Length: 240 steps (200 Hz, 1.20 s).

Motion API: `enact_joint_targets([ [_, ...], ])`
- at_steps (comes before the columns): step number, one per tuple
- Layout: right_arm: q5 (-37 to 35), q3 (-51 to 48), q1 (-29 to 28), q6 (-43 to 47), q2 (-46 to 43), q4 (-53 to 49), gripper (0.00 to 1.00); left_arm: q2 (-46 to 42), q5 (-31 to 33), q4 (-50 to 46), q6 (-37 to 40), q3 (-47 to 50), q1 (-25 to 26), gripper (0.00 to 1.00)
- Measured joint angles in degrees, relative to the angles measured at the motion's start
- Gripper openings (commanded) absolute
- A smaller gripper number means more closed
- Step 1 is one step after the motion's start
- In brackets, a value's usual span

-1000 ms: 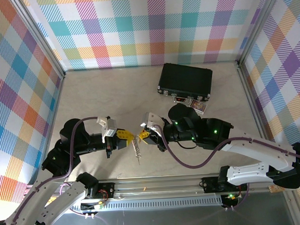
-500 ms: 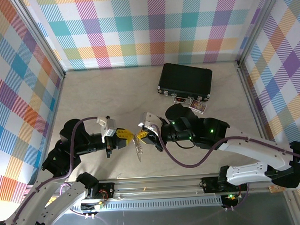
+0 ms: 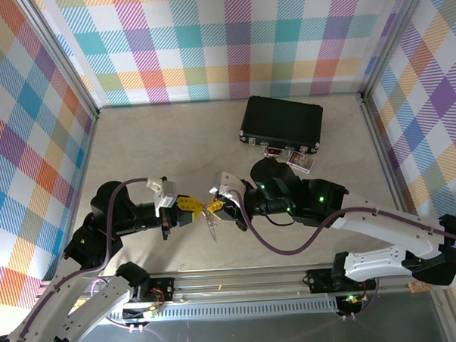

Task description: Put the keys on the keyring

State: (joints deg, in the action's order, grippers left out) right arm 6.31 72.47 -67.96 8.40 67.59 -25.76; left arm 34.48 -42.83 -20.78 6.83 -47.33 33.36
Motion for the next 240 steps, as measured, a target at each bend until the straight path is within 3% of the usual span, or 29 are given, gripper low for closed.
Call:
enact_joint_targets([
  [240,2.1,-7.6,0.0,3.3,-4.5,5.8,0.0,0.6,-1.7,1.9,-3.0,0.4,0.3,0.0],
])
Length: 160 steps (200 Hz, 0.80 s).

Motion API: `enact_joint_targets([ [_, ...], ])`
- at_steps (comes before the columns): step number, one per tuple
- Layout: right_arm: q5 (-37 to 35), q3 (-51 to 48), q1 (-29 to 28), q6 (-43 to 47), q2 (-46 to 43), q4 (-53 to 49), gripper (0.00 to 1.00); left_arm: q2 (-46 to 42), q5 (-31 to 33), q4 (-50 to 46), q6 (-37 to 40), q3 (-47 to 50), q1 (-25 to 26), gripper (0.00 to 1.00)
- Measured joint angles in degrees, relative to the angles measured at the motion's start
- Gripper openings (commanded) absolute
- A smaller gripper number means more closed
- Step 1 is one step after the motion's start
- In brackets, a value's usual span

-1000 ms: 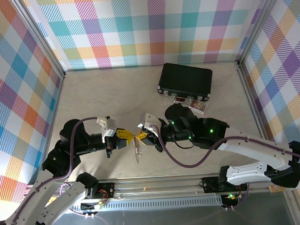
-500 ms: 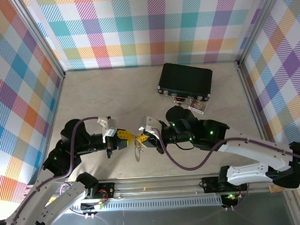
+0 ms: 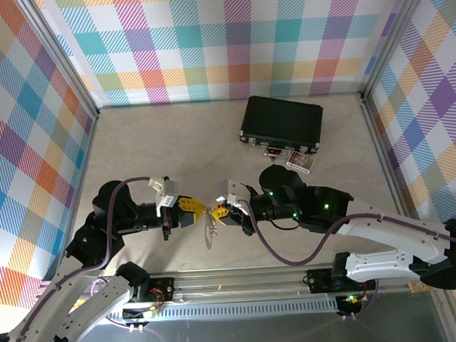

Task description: Put the keys on the keyring

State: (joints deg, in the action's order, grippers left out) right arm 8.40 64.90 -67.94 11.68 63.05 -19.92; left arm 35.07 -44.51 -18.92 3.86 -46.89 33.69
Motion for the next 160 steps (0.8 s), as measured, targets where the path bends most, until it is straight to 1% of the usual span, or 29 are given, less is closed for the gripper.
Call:
enact_joint_targets([
  [81,0.0,-1.2,0.0,0.0,-0.9,1.3,0.0,0.0,0.0,1.3,-0.4,0.5,0.0,0.0],
  [115,0.1,-1.4,0.0,0.0,-0.9,1.5,0.1,0.0,0.0,1.3,-0.5,0.6,0.0,0.0],
  [149,1.2,-2.0,0.0,-0.1,-0.9,1.5,0.23,0.0,0.7,1.7,-0.5,0.6,0.0,0.0],
  [160,1.3,-2.5,0.0,0.0,-1.0,1.5,0.26,0.0,0.8,1.8,-0.6,0.6,0.0,0.0],
])
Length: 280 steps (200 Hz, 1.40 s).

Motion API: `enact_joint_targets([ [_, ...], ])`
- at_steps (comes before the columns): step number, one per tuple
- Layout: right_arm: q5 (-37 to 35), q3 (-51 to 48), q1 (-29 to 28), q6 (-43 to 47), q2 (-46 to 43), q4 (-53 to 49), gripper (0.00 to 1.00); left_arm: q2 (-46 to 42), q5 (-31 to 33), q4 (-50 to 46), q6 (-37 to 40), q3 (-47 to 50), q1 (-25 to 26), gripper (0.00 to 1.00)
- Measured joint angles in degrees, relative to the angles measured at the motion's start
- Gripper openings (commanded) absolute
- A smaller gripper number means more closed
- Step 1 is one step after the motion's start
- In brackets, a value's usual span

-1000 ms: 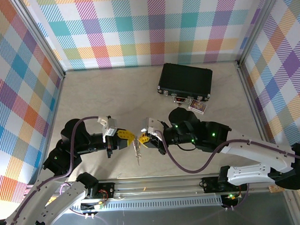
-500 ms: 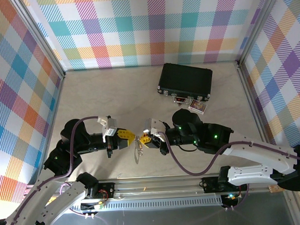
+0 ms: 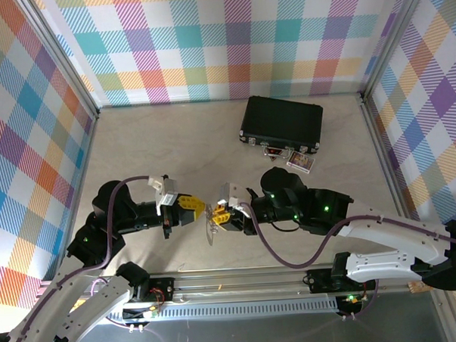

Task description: Put the keys on the keyring

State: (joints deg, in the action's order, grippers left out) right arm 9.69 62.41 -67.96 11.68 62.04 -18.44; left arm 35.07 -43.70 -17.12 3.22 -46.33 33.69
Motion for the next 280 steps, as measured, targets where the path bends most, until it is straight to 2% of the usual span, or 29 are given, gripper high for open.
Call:
enact_joint_targets([
  [41,-0.2,-1.4,0.0,-0.2,-1.7,0.1,0.28,0.1,0.9,1.4,-1.4,0.0,0.0,0.0],
  [72,-2.0,-3.5,0.0,-1.3,-6.1,1.3,0.29,-0.1,1.0,4.0,-4.2,0.0,0.0,0.0],
  [115,-4.2,-4.3,2.2,-5.5,-12.0,3.4,0.27,-1.0,0.7,16.3,-12.9,3.0,0.0,0.0],
  [160,1.1,-4.3,7.4,-10.5,-11.7,6.7,0.27,-0.3,-0.7,24.0,-17.5,4.5,0.0,0.0],
  [220,8.1,-4.2,7.6,-12.4,-7.2,10.4,0.27,0.1,-2.8,28.4,-20.2,5.3,0.0,0.0],
  [280,10.8,-4.1,7.6,-12.6,-5.9,13.5,0.22,0.7,-3.8,29.6,-20.9,5.7,0.0,0.0],
])
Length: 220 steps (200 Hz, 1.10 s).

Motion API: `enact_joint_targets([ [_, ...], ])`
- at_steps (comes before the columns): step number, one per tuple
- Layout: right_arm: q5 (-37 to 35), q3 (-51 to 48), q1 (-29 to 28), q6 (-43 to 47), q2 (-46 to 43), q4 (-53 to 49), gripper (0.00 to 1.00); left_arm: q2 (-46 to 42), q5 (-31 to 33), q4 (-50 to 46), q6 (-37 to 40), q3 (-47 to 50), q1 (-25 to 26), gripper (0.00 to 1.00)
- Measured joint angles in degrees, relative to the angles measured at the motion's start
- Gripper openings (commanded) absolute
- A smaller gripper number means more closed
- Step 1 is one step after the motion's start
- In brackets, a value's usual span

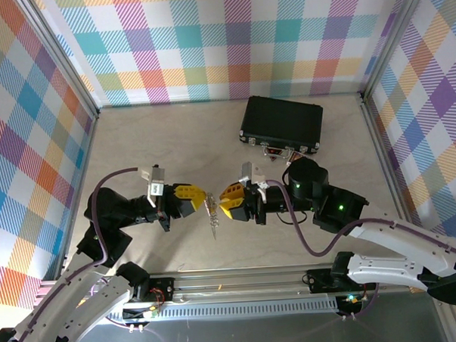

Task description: Put the keys on the keyring

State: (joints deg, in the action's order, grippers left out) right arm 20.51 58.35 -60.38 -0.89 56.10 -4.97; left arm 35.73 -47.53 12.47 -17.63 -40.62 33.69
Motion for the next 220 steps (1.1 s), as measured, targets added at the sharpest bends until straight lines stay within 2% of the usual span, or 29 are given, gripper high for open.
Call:
enact_joint_targets([
  [220,3.0,2.6,0.1,0.0,3.2,2.8,0.18,0.5,-1.5,3.0,-2.1,0.9,0.0,0.0],
])
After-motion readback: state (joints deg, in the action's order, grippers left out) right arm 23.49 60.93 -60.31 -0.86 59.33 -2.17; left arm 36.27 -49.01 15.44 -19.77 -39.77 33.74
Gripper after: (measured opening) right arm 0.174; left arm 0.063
